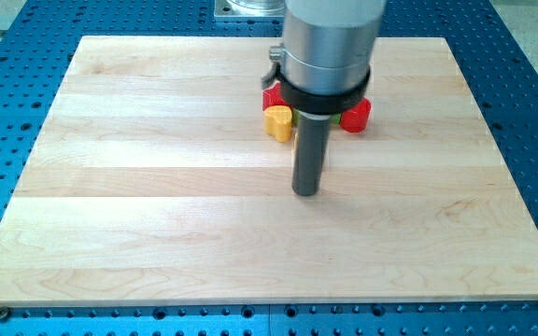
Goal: Slide the yellow blocks towards the green circle
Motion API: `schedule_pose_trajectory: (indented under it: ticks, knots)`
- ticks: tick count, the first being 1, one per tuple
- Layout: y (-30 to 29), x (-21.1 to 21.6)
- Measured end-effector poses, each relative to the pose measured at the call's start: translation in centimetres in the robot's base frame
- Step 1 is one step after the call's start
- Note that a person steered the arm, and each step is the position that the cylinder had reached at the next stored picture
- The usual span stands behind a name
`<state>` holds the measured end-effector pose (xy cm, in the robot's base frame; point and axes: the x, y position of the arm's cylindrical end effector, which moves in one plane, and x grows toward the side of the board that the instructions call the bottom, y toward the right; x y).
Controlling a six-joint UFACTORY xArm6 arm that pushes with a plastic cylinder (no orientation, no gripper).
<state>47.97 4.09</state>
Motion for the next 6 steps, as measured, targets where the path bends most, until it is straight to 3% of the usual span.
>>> schedule_pose_trajectory:
  ticks: [1, 4, 5, 6]
  knots:
    - [0.0, -4.1]
    - [1.5, -4.9]
    - [3.8, -4.3]
    - [10.7, -7.0]
